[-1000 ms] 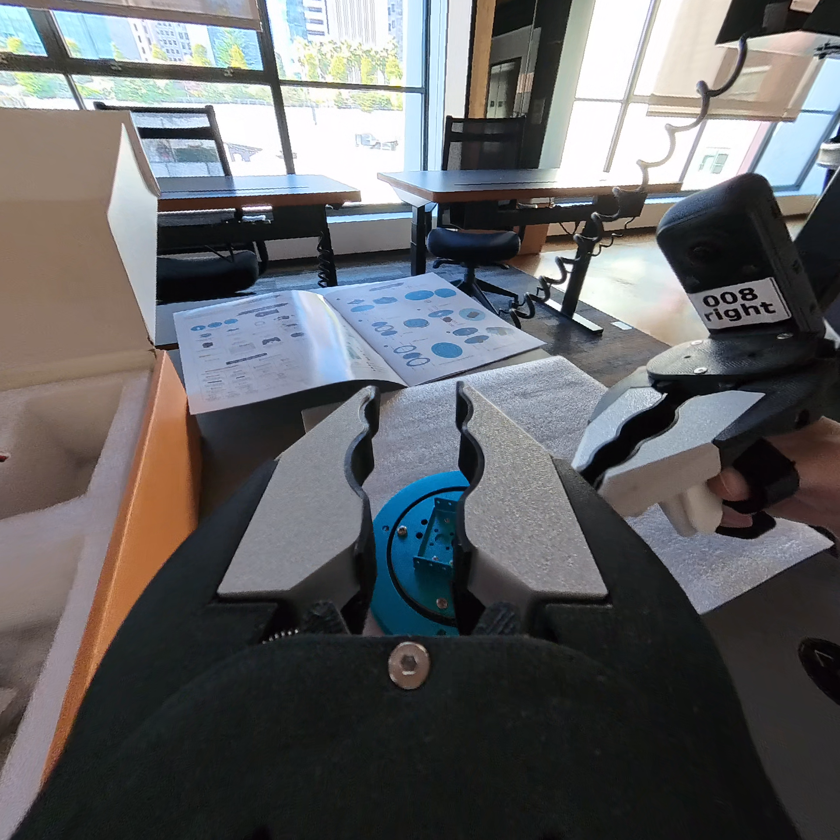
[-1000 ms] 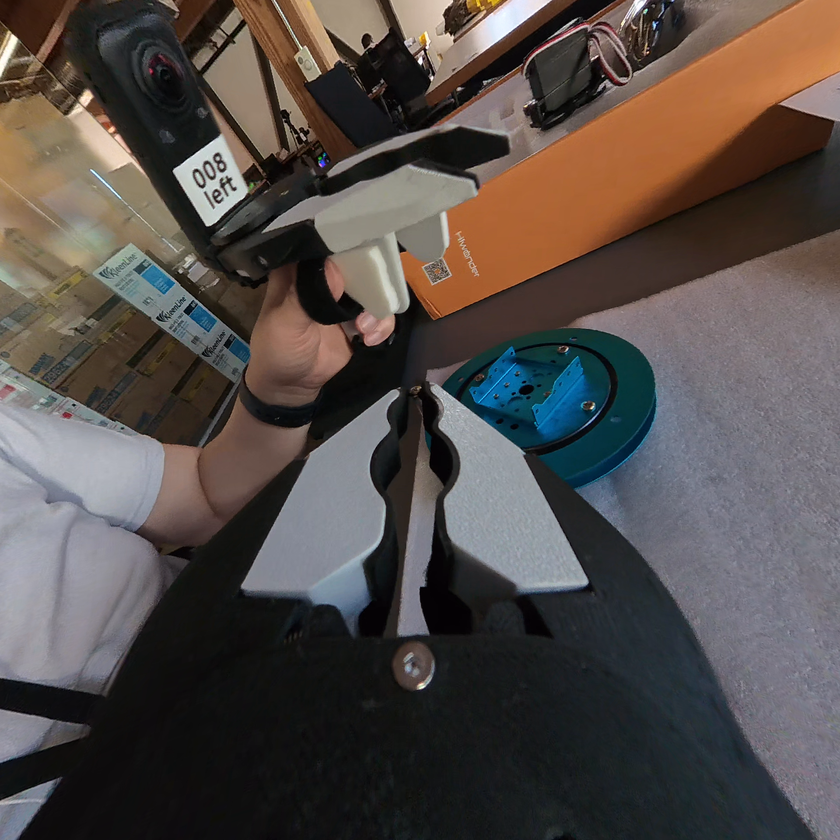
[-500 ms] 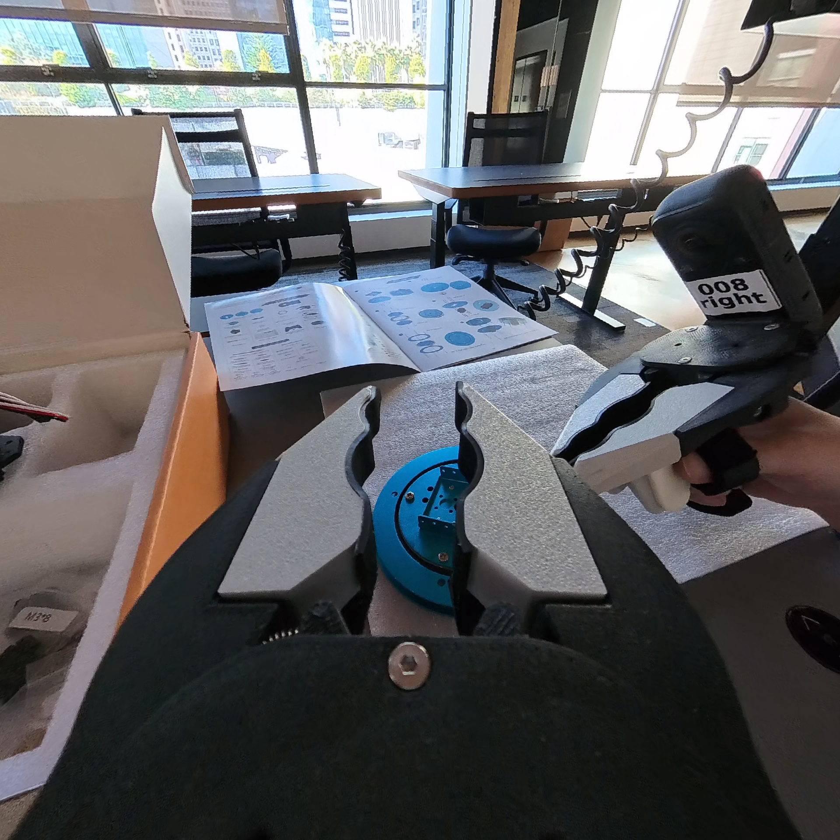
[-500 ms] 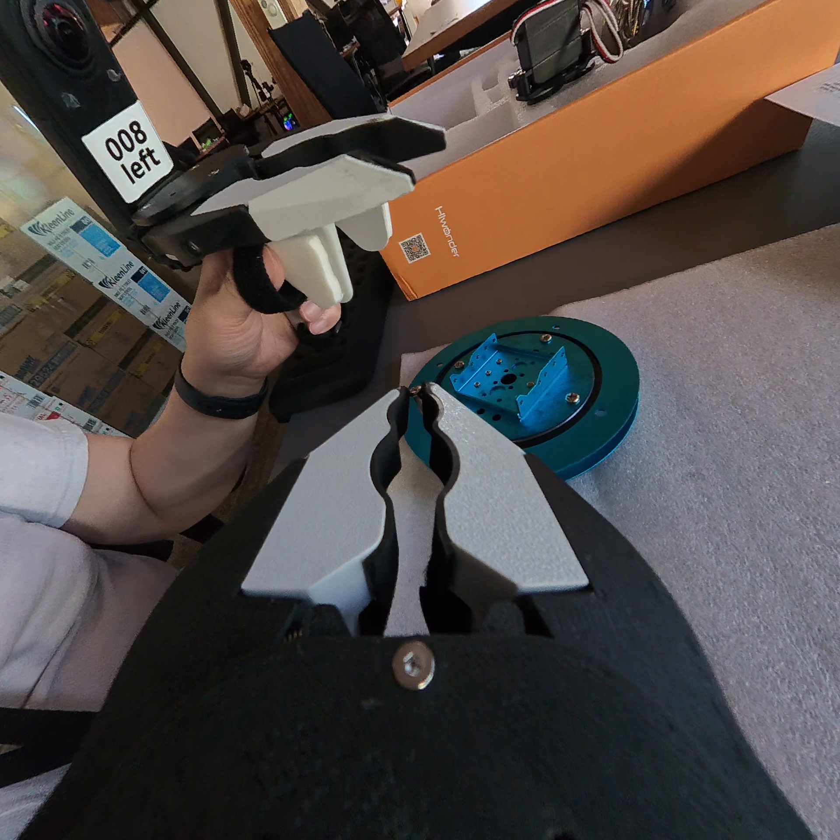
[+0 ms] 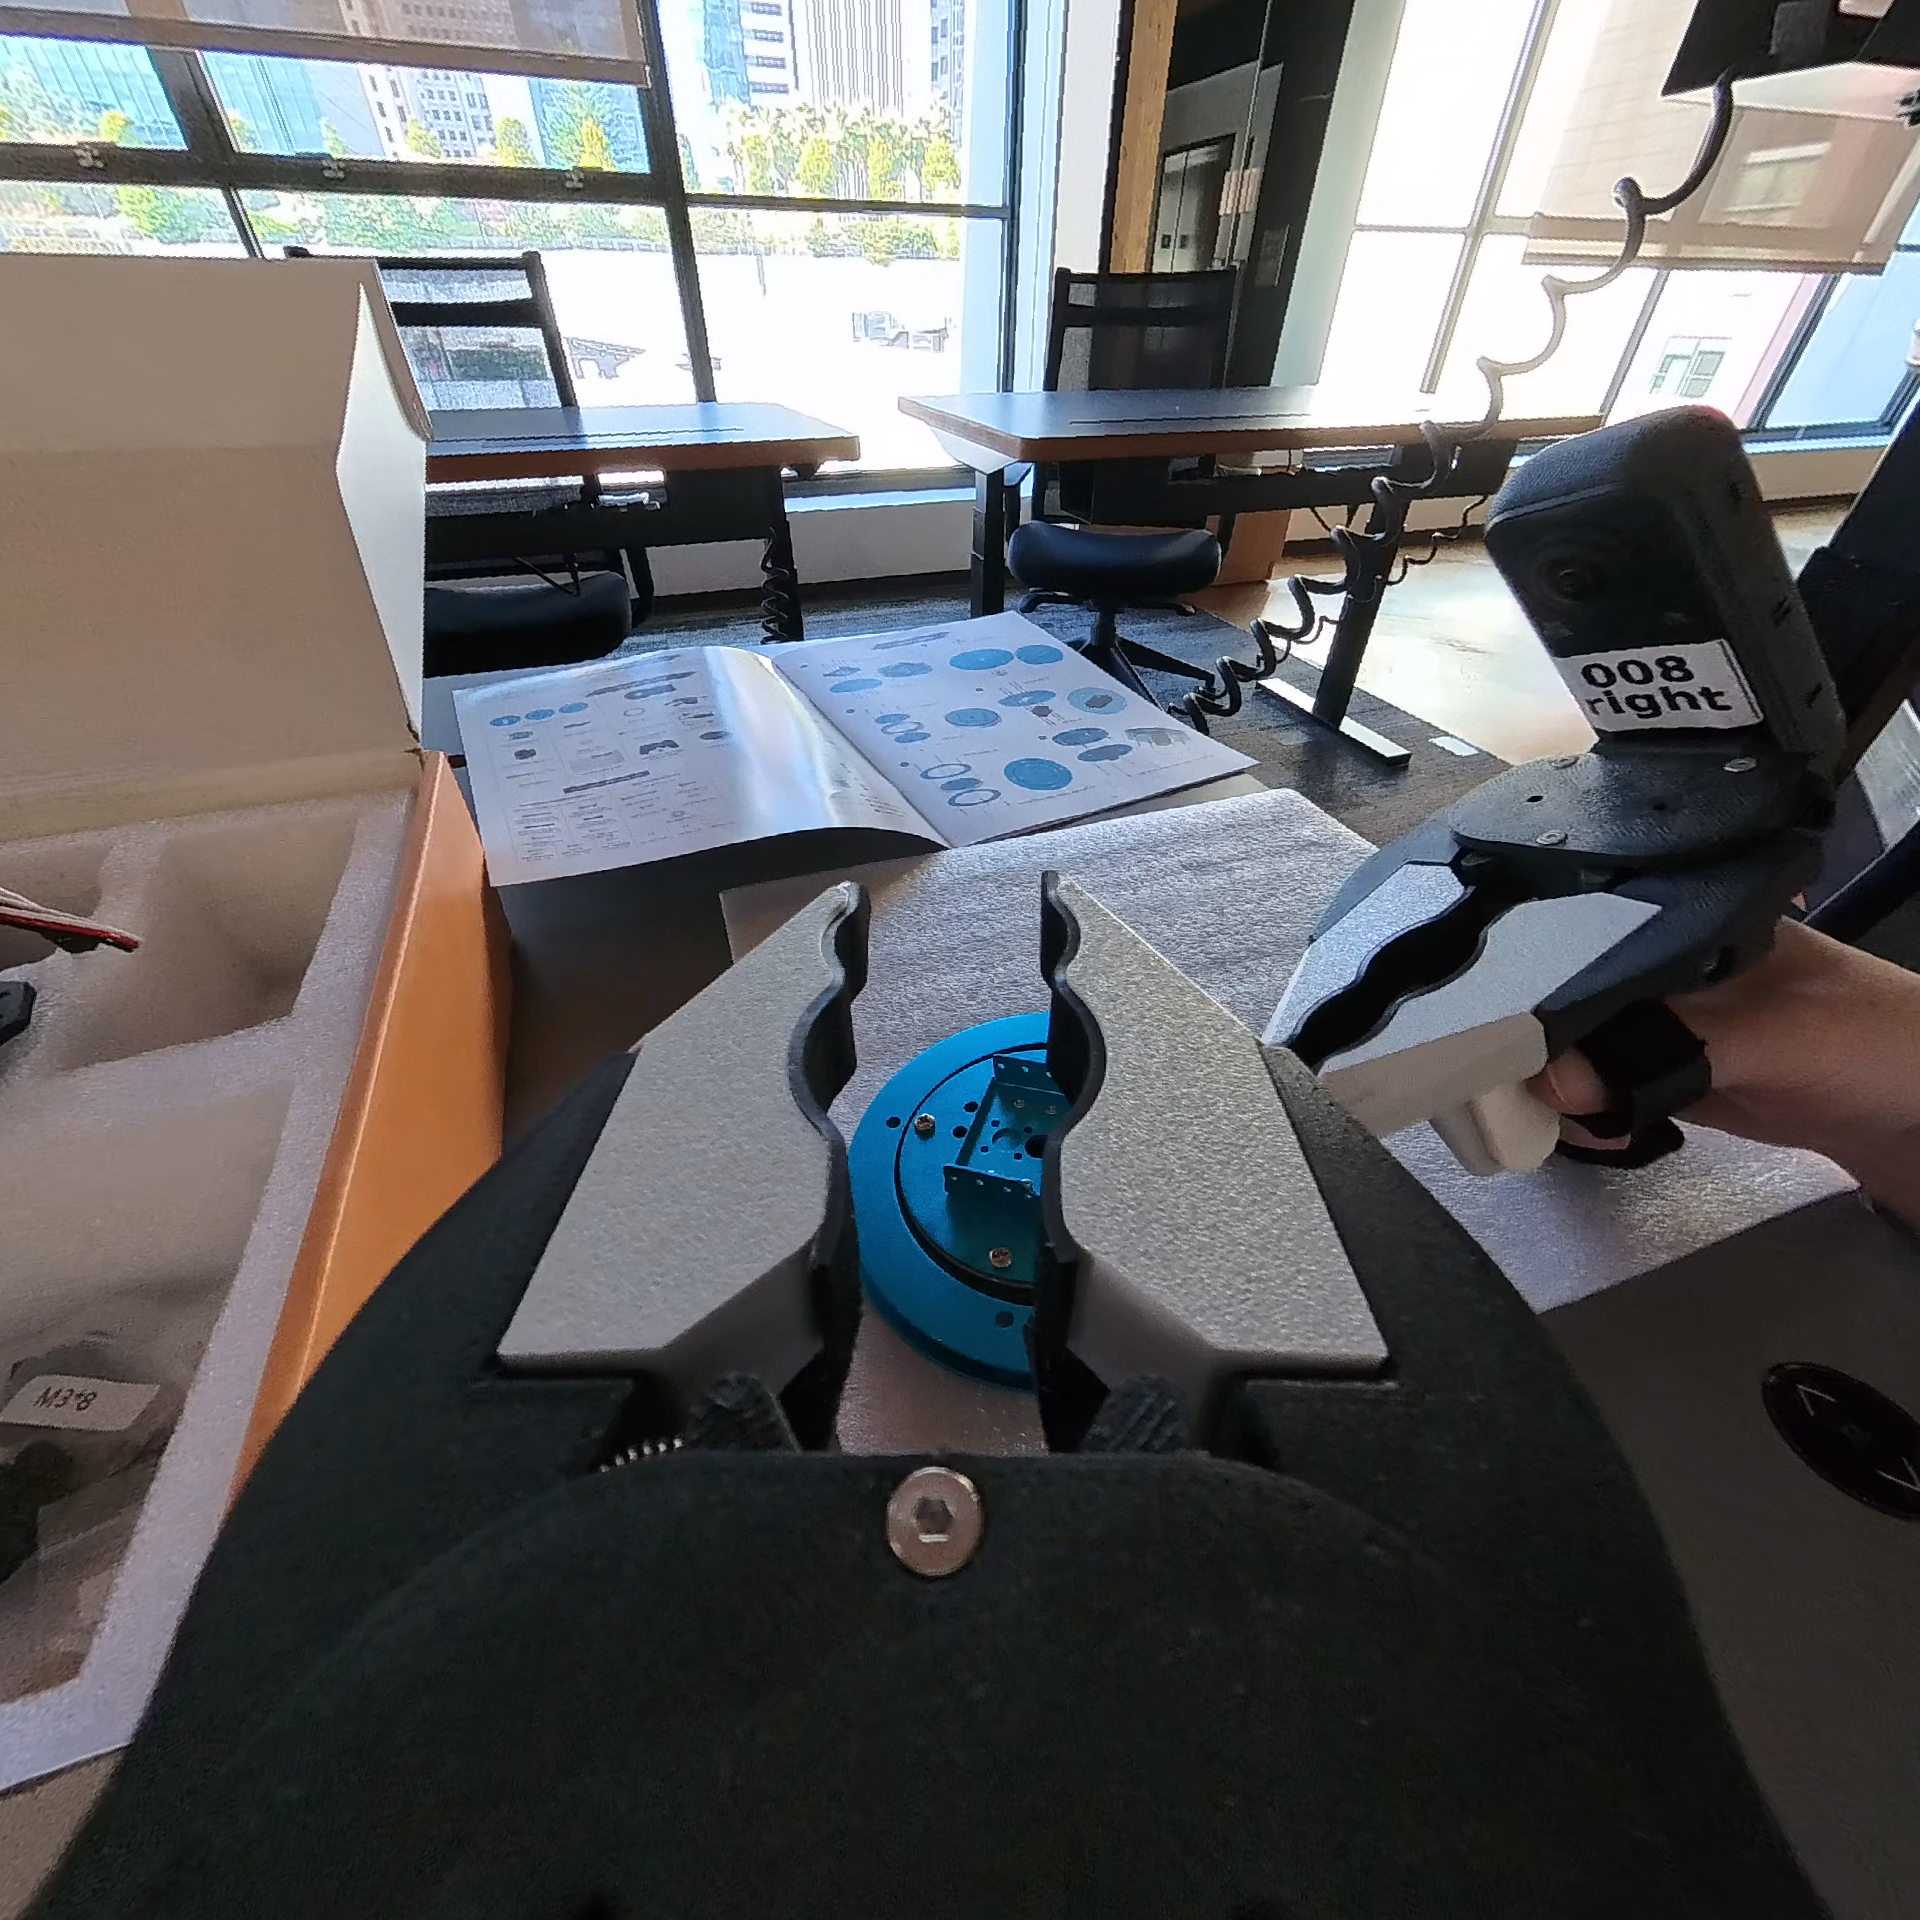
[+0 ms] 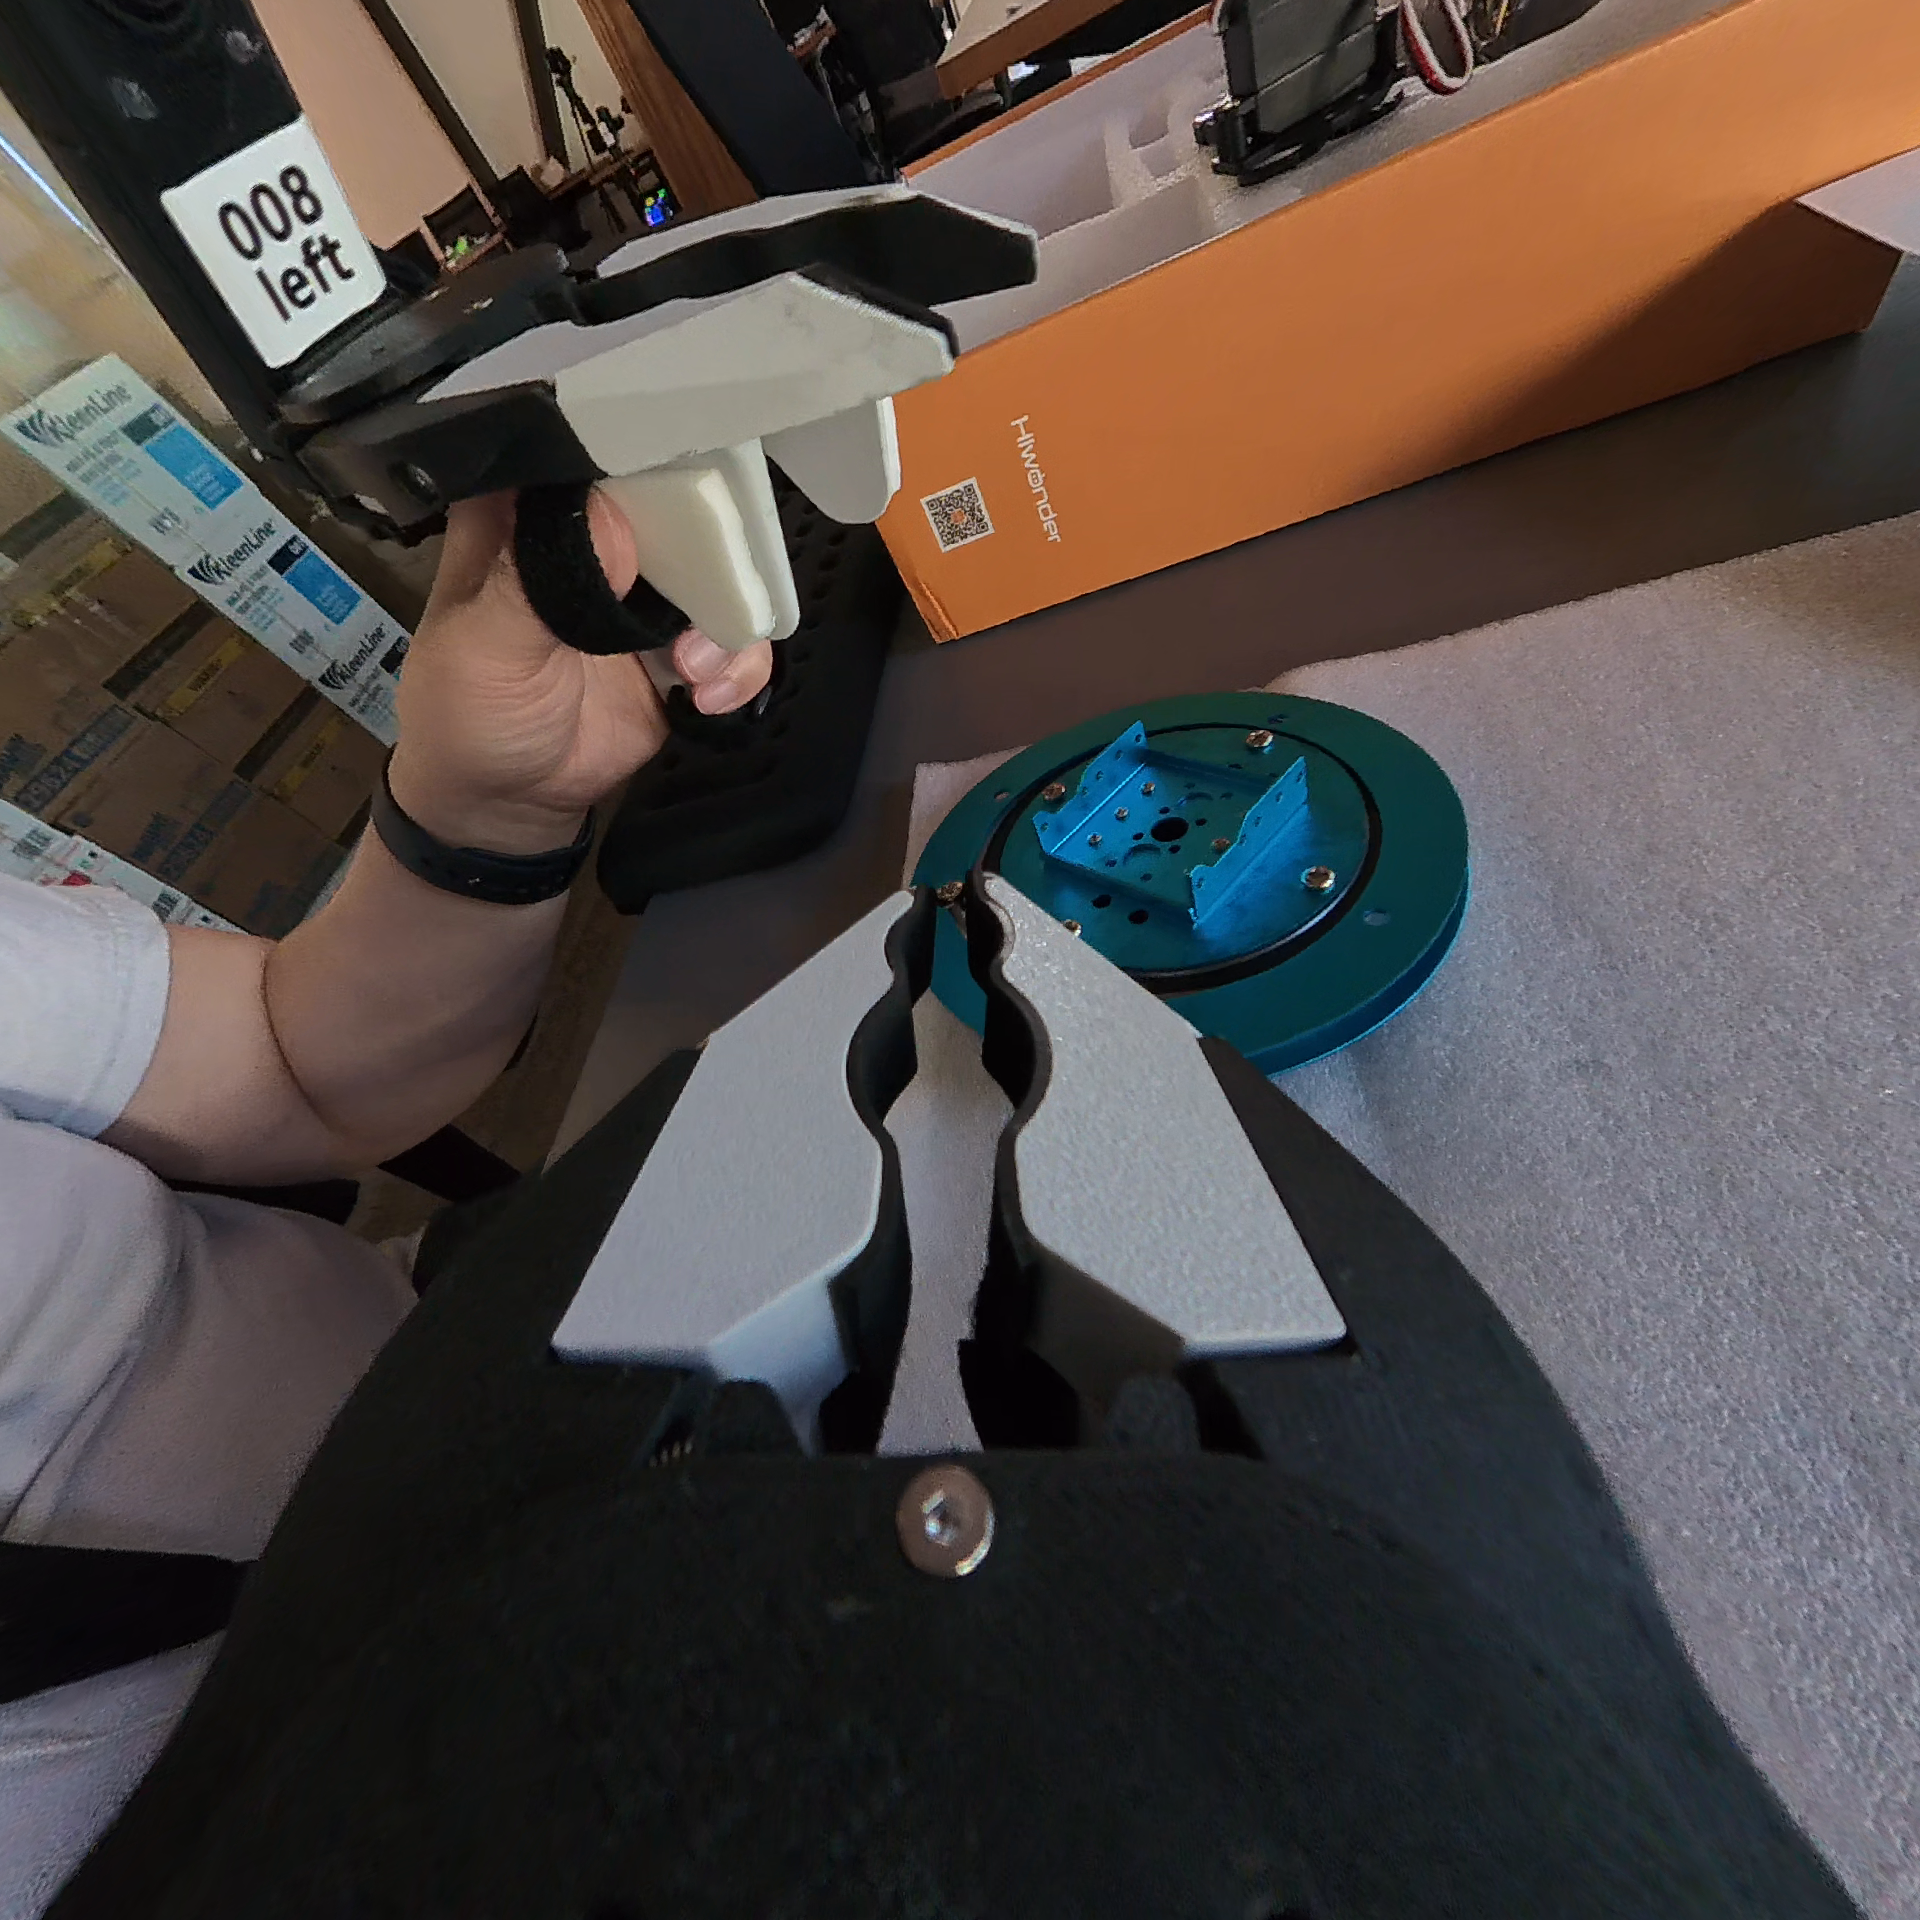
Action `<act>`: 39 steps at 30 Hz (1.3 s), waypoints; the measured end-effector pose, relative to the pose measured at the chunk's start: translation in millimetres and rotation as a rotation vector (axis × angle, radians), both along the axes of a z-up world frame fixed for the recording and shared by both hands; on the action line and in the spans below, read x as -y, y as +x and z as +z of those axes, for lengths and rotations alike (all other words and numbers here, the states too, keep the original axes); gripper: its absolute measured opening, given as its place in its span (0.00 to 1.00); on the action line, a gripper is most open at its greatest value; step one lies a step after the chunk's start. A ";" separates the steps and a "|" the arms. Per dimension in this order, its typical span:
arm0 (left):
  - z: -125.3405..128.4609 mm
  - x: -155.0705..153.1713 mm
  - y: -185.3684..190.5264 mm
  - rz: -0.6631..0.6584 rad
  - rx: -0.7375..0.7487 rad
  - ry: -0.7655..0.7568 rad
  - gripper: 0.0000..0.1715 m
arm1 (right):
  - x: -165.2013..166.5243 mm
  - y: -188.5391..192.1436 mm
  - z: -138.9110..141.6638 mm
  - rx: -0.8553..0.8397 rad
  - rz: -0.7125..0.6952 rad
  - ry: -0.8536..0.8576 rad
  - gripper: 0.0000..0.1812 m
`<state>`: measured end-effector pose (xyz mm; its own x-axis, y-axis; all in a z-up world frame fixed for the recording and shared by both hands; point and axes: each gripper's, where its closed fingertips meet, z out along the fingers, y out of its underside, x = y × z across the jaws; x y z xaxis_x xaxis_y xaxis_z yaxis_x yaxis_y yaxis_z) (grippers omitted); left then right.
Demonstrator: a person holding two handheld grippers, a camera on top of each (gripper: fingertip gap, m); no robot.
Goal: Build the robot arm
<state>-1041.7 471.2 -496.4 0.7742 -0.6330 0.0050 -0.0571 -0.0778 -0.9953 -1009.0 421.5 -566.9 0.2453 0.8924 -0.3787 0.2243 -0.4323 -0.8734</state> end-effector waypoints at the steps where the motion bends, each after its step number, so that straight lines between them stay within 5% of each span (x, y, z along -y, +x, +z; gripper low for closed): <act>1: -0.2 0.1 0.2 0.000 -0.002 -0.001 0.18 | 0.1 0.1 -0.1 0.003 0.003 0.010 0.02; 39: -21.9 23.0 6.9 -0.052 -0.144 -0.070 0.19 | -5.4 5.4 -4.2 0.044 -0.046 -0.017 0.02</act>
<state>-1034.8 448.1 -518.4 0.7362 -0.6742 -0.0586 -0.2049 -0.1394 -0.9688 -1003.6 426.9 -571.1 0.3025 0.8736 -0.3813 0.2418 -0.4573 -0.8558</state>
